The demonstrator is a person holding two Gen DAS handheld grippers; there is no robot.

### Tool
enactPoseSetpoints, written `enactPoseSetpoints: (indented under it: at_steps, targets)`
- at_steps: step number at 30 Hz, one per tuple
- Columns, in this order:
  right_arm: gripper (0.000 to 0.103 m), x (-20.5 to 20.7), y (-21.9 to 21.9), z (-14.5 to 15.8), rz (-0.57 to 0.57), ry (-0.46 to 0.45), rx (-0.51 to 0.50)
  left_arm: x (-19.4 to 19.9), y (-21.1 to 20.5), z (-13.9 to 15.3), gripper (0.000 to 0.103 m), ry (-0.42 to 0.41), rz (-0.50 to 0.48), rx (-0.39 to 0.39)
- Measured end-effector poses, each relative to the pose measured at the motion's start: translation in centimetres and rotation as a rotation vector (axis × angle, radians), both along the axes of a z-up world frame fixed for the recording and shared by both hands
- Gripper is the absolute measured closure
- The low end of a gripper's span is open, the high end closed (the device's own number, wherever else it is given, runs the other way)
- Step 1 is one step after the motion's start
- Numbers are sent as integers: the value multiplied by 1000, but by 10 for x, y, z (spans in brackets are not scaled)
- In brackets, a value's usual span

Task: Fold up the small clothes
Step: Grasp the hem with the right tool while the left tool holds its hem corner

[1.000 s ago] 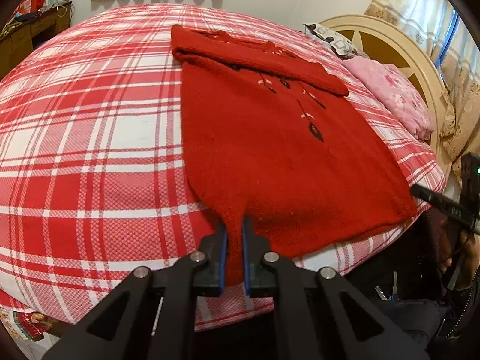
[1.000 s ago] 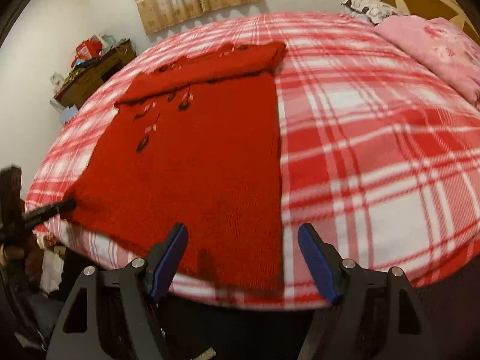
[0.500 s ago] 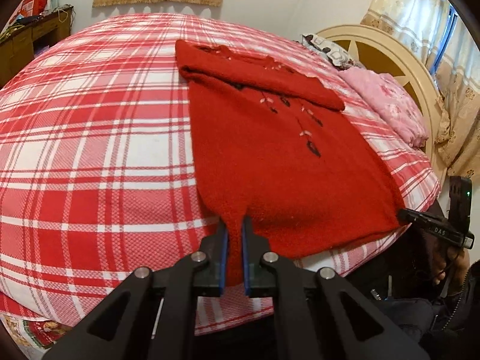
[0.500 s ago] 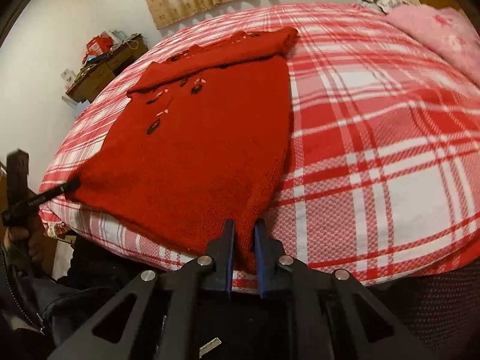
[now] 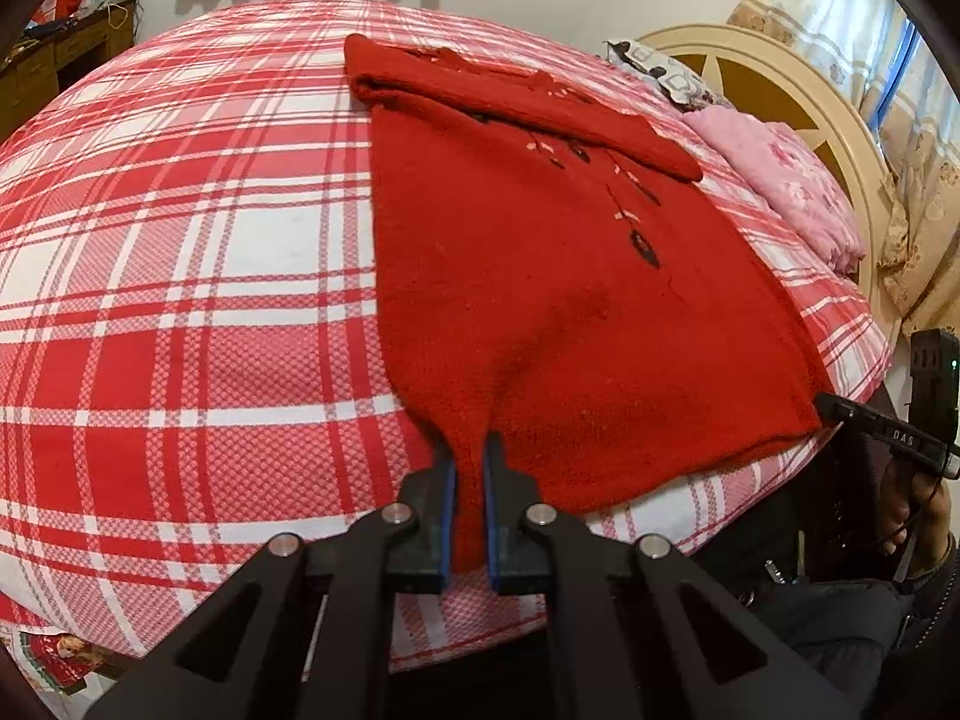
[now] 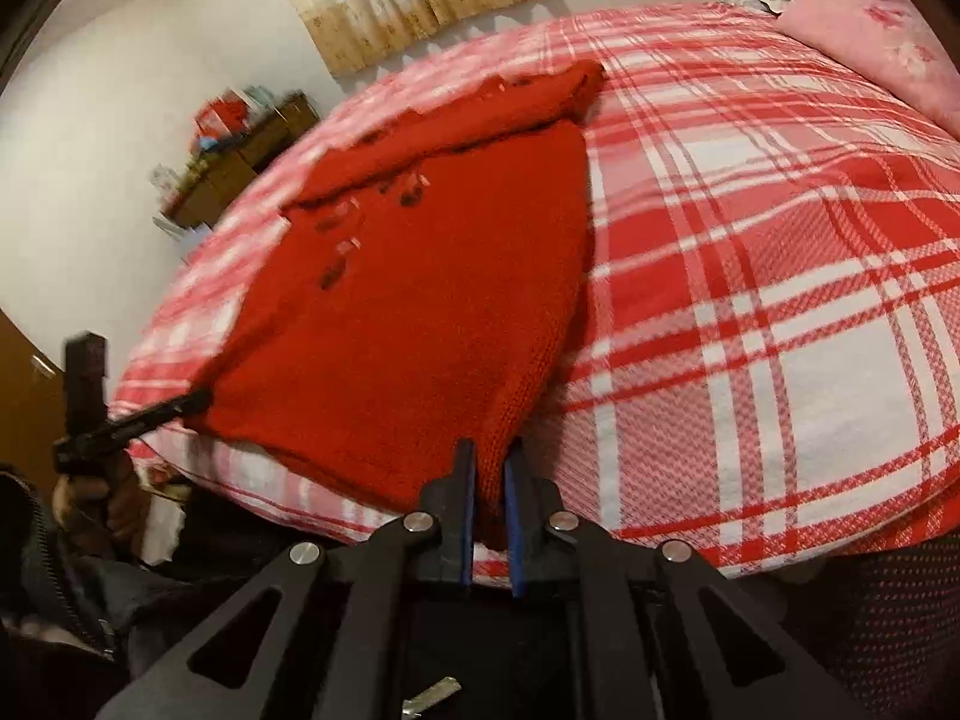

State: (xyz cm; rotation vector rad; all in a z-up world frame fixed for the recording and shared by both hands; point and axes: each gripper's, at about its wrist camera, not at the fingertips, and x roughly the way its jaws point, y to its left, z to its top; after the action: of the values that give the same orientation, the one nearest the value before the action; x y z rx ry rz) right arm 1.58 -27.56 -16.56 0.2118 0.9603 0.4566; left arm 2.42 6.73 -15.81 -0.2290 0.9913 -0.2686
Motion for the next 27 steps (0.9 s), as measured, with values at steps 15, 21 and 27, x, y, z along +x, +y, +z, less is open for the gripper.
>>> enactPoseSetpoints:
  at_steps: [15, 21, 27]
  targets:
    - [95, 4, -21, -7, -16, 31, 188, 3, 12, 1, 95, -24, 31, -77]
    - [95, -1, -23, 22, -23, -71, 219, 3, 16, 17, 95, -78, 32, -87]
    - [96, 1, -27, 40, -69, -142, 221, 12, 16, 28, 95, -109, 27, -75]
